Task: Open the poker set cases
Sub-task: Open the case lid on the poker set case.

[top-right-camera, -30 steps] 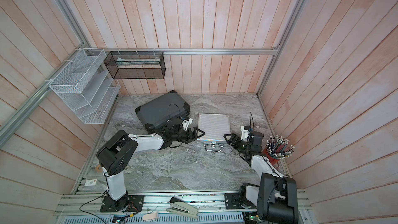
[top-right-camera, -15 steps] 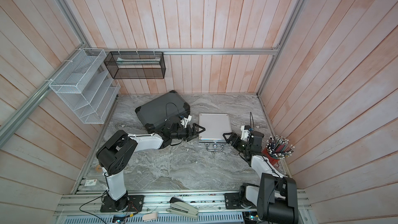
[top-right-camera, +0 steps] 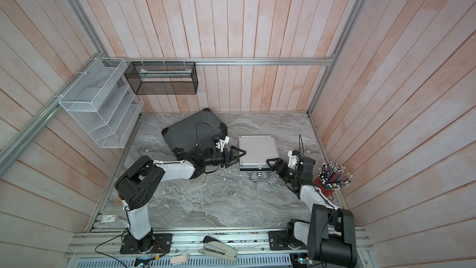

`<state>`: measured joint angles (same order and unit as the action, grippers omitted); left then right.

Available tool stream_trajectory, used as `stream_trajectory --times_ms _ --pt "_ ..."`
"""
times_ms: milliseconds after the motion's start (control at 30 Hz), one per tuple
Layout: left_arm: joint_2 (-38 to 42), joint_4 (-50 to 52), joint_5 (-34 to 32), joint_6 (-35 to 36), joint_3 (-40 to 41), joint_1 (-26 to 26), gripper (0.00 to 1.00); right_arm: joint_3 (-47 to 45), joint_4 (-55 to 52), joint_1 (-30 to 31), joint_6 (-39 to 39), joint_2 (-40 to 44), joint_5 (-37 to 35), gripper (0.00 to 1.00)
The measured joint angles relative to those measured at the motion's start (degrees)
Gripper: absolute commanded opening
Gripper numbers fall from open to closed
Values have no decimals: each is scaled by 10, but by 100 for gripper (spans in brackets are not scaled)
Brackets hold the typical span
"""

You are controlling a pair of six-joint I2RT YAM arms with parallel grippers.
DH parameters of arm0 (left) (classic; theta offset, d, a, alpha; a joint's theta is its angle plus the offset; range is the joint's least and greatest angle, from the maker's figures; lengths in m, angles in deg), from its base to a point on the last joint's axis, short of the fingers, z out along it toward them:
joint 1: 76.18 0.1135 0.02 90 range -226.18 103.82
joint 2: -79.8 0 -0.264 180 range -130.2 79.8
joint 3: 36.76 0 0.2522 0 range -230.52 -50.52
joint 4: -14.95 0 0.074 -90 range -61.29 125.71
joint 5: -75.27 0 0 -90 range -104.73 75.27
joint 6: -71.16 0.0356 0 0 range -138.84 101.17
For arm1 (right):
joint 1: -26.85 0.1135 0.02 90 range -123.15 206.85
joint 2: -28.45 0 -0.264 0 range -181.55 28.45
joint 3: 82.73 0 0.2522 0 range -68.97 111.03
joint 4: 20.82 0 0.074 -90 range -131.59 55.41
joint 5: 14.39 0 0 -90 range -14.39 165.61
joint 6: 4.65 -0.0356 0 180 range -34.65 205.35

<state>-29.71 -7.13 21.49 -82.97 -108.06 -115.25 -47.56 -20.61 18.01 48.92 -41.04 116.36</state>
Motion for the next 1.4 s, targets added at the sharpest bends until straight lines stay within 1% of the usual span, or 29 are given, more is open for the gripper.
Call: stream_trajectory --times_ms 200,433,633,767,867,1000,1133,1233,1400 --pt "4 -4 -3 7 9 0 100 0 20 0 -16 -6 12 95" --pt "45 33 -24 47 25 -1 100 0 47 0 -34 -6 22 96" --pt "99 74 -65 97 42 -1 100 0 59 0 -53 -2 28 96" --pt "125 119 -100 140 52 -1 99 2 62 0 -65 3 29 97" --pt "128 149 -127 170 59 -1 98 8 62 0 -71 4 30 97" --pt "128 183 -156 195 84 -2 96 20 60 0 -73 7 32 98" --pt "128 212 -178 216 88 -7 93 39 57 1 -76 8 33 98" --pt "121 226 -191 231 81 -13 88 54 56 5 -78 8 33 98" --pt "80 252 -205 254 42 -20 81 89 56 11 -78 0 32 98"
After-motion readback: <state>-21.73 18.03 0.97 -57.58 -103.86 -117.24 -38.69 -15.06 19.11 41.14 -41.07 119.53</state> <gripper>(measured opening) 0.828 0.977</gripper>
